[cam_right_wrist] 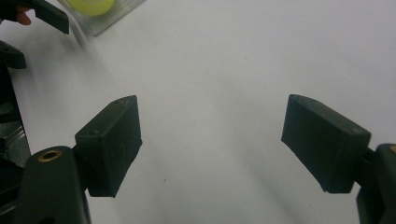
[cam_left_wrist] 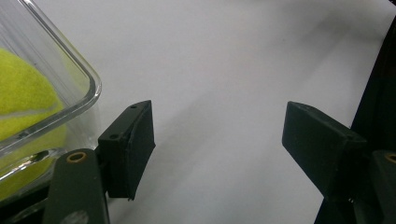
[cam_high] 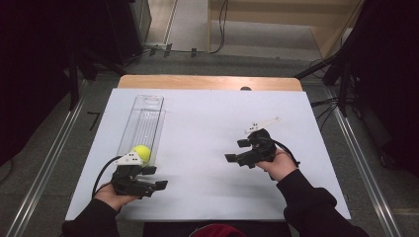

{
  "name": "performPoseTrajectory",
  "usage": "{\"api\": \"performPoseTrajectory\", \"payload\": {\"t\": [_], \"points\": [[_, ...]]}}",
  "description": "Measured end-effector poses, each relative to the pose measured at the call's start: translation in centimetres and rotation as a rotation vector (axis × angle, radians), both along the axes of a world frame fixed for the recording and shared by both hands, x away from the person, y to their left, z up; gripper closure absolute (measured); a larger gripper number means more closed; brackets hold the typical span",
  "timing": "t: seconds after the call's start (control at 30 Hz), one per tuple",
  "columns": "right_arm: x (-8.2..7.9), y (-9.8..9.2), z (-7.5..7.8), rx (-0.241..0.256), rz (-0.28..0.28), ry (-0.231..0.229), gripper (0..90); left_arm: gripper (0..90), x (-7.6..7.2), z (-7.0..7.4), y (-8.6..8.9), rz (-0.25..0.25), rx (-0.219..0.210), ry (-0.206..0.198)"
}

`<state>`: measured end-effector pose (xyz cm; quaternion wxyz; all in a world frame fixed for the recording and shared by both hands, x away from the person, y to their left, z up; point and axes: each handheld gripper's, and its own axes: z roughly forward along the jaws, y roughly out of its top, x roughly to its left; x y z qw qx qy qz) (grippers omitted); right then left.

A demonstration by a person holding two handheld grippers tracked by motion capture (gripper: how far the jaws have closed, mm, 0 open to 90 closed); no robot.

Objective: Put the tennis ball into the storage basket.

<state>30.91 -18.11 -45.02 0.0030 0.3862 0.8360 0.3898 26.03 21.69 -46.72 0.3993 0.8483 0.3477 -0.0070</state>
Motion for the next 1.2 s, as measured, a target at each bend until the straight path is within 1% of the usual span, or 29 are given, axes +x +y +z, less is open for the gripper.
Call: {"api": "performPoseTrajectory", "payload": {"t": [0.27,0.43,0.5,0.73,0.8,0.97,1.1,1.2], "points": [[-1.0,-1.3,0.1,0.011,-0.013,-0.003,17.8,26.3,0.0,0.0,0.0,0.002,-0.003,0.0],[-1.6,-2.0,0.0,0.009,-0.023,-0.005,17.8,26.3,0.0,0.0,0.0,0.002,0.001,0.0],[-1.8,-2.3,-0.1,0.014,-0.024,-0.006,17.9,26.3,0.0,0.0,0.0,0.001,0.001,-0.001],[-2.7,-3.2,-0.5,0.007,-0.036,0.0,17.8,26.4,0.0,0.0,0.0,0.0,0.005,0.001],[-2.9,-3.5,-0.6,0.008,-0.042,-0.003,17.9,26.4,0.0,0.0,0.0,0.003,0.0,0.003],[-3.3,-4.3,-0.8,0.011,-0.061,0.0,17.9,26.4,0.0,0.0,0.0,-0.001,0.009,0.004],[-3.6,-4.9,-1.0,0.009,-0.073,0.004,17.8,26.4,0.0,-0.1,0.0,0.003,0.002,0.005],[-3.8,-5.2,-1.1,0.009,-0.082,0.006,17.8,26.3,0.0,0.0,0.0,0.005,0.007,0.007]]}}
